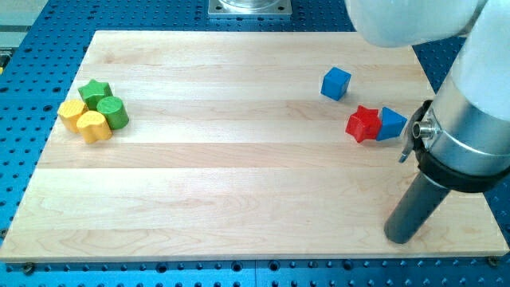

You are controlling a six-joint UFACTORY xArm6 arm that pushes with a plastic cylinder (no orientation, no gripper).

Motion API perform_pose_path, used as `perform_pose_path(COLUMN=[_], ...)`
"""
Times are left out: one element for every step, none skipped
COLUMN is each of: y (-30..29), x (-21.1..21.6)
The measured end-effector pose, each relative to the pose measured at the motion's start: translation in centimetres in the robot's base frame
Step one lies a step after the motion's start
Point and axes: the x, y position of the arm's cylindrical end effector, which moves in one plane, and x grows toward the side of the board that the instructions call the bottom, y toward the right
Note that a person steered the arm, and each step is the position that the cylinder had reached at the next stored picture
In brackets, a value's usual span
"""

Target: Place the triangle above the red star

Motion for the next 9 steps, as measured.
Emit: perform_pose_path(y=[-1.0, -2.3, 5.4, 5.8, 3.3, 1.9, 3.2, 1.8, -2.9], x=[-1.4, -5.6, -10.2, -15.8, -16.5, -16.2, -19.5, -20.7, -20.3])
